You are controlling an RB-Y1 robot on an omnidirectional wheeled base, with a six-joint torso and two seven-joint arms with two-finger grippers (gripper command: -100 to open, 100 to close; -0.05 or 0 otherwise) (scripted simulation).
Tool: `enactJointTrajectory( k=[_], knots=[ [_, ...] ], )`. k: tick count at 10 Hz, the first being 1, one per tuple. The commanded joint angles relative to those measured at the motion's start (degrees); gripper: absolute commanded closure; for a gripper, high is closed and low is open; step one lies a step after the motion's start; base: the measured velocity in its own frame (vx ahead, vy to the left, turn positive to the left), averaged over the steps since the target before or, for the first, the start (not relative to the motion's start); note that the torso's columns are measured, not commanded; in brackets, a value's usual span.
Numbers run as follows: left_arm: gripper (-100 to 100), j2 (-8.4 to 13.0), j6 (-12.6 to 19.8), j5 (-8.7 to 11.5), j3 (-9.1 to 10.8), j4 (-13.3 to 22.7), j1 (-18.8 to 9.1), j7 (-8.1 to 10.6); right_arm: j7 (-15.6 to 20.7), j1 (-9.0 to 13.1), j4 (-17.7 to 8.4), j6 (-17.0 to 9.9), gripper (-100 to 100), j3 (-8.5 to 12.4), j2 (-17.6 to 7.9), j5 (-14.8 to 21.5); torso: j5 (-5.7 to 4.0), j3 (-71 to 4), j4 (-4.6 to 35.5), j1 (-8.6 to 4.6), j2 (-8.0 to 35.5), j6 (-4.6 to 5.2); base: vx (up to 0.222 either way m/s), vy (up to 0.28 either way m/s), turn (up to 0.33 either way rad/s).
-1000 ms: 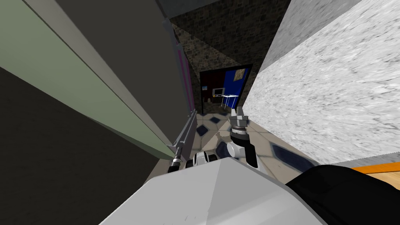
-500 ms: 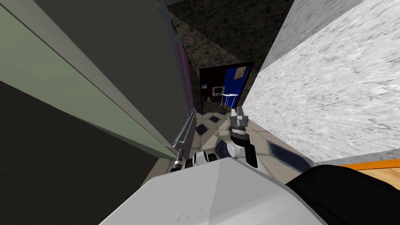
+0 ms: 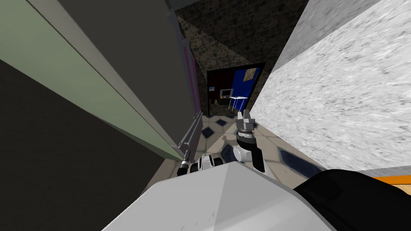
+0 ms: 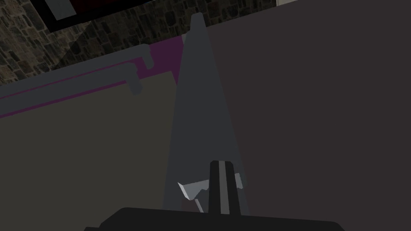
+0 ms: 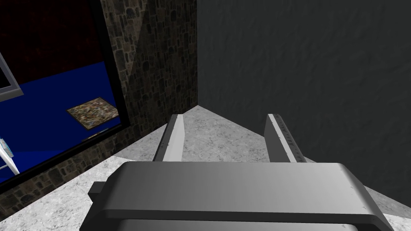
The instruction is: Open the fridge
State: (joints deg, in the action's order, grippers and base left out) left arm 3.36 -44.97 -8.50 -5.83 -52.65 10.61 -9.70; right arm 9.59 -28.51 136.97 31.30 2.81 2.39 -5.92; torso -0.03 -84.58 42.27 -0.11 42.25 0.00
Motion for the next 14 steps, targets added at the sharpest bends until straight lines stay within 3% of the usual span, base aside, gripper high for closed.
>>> enactJointTrajectory(
  k=[1,2,3,5,6,9,10,11,14],
  knots=[
    [100,-0.9,0.0,-0.4,-0.07,3.3,-3.1,-0.35,0.0,0.0,0.0,0.0,0,0.0,0.0,0.0,0.02,0.0,0.0,0.08,0.0,0.00,-0.061,-0.046,0.030],
    [100,-1.3,0.2,-0.7,-0.11,5.0,-5.1,-0.43,0.0,0.0,0.0,0.0,0,0.0,0.0,0.0,0.05,0.0,0.0,0.21,0.0,0.01,-0.059,-0.034,0.088],
    [100,-1.3,0.2,-0.7,-0.11,5.0,-5.1,-0.43,0.0,0.0,0.0,0.0,0,0.0,0.0,0.0,0.06,0.0,0.0,0.22,0.0,-0.01,-0.050,-0.028,0.045],
    [100,-2.1,0.6,-1.2,-0.18,8.3,-8.8,-0.61,0.0,0.0,0.0,0.0,0,0.0,0.0,0.0,0.03,0.0,0.0,0.12,0.0,0.00,-0.072,-0.041,0.105],
    [100,-2.1,0.6,-1.2,-0.18,8.4,-9.0,-0.61,0.0,0.0,0.0,0.0,0,0.0,0.0,0.0,0.01,0.0,0.0,0.03,0.1,0.00,-0.053,-0.045,0.062],
    [100,-3.3,1.1,-2.0,-0.30,13.6,-14.6,-0.87,0.0,0.0,0.0,0.0,0,0.0,0.0,0.0,0.02,0.0,0.0,0.09,0.1,-0.01,-0.079,-0.052,0.127],
    [100,-3.1,0.2,-1.7,-0.04,13.9,-14.1,-0.96,0.0,0.0,0.0,0.0,0,0.0,0.0,0.0,0.01,0.1,0.0,0.05,0.1,0.00,-0.045,-0.034,0.022],
    [-100,-0.5,0.2,-1.7,-0.04,14.3,-14.4,-0.91,0.0,0.0,0.0,0.0,0,0.0,0.0,0.0,0.04,0.0,0.0,0.18,0.0,0.00,-0.005,-0.003,-0.011],
    [-100,3.1,0.5,-1.7,-0.07,14.2,-14.8,-0.76,0.0,0.0,0.0,0.0,0,0.0,0.0,0.0,0.06,-0.1,0.0,0.22,-0.1,-0.01,0.014,0.031,-0.002]
  ],
)
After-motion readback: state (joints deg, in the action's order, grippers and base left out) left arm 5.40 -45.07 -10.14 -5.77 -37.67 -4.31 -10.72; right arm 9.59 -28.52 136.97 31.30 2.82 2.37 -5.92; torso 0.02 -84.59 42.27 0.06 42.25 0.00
